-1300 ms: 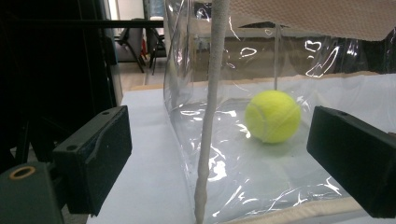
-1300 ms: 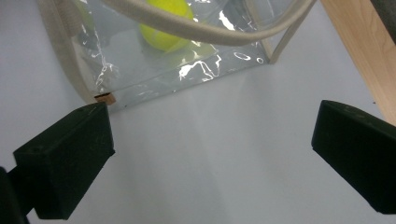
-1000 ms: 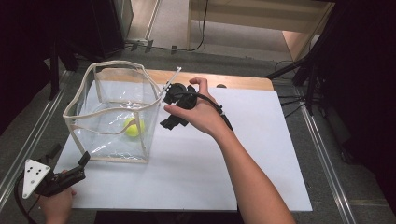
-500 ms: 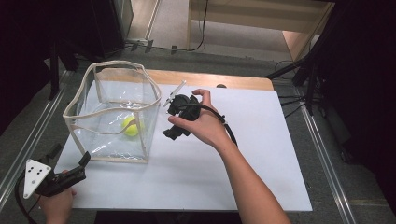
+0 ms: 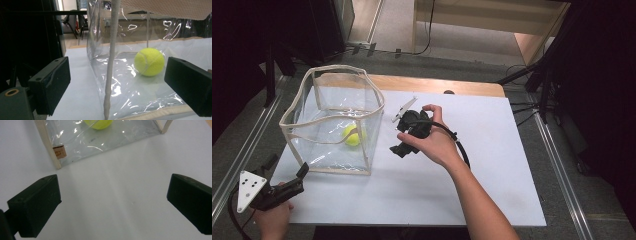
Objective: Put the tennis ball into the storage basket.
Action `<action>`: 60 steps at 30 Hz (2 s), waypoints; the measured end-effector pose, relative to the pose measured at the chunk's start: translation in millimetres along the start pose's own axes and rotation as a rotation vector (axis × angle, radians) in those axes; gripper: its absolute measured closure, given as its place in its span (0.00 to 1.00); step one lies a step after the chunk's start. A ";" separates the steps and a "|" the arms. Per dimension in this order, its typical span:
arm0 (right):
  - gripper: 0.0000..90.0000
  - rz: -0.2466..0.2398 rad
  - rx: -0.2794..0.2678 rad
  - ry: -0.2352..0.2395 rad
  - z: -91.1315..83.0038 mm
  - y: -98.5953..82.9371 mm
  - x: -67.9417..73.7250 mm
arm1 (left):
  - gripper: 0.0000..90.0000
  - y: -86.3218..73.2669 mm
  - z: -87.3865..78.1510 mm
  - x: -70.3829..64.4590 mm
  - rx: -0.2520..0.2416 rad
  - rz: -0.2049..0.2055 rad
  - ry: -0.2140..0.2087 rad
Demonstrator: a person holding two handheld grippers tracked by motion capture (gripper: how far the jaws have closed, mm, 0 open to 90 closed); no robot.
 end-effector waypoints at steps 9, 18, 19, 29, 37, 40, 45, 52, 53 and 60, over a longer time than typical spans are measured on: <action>0.00 0.026 -0.020 -0.006 7.3 -27.4 3.3 | 0.08 0.0 0.0 -0.1 0.000 0.000 0.000; 0.00 0.052 -0.049 -0.005 8.6 -51.4 7.2 | 0.08 -0.1 -0.2 -0.3 0.000 0.000 0.001; 0.00 0.054 -0.063 0.001 8.2 -56.7 9.0 | 0.08 0.0 -0.1 -0.3 0.000 0.000 0.001; 0.00 0.074 -0.130 -0.020 6.4 -83.0 14.7 | 0.08 -0.1 -0.1 -0.9 0.001 0.001 0.003; 0.00 0.094 -0.197 -0.037 -0.9 -106.2 16.7 | 0.08 -0.2 -0.2 -1.3 0.001 0.003 0.002; 0.00 0.102 -0.208 -0.051 -4.0 -115.0 17.5 | 0.08 -0.1 -0.1 -1.3 0.000 0.005 0.002; 0.00 0.116 -0.235 -0.056 -9.5 -133.8 18.4 | 0.08 -0.2 -0.3 -1.4 0.005 0.015 0.003; 0.00 0.134 -0.257 -0.078 -11.8 -153.0 19.5 | 0.08 -0.3 -0.6 -1.4 -0.001 0.013 -0.002; 0.00 0.137 -0.261 -0.086 -12.3 -156.2 19.6 | 0.08 -0.2 -0.6 -1.1 0.000 0.014 -0.002; 0.00 0.166 -0.300 -0.104 -20.1 -178.0 19.1 | 0.08 -0.4 -0.5 -2.2 -0.002 0.019 -0.004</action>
Point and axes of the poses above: each handheld gripper's, and its own axes: z roughly forward along the jaws, y roughly out of its top, x roughly to its left, the point moved 1 cm from there along z, roughly forward along the jaws, and after that the axes turned 11 degrees about y, right-handed, at the moved point
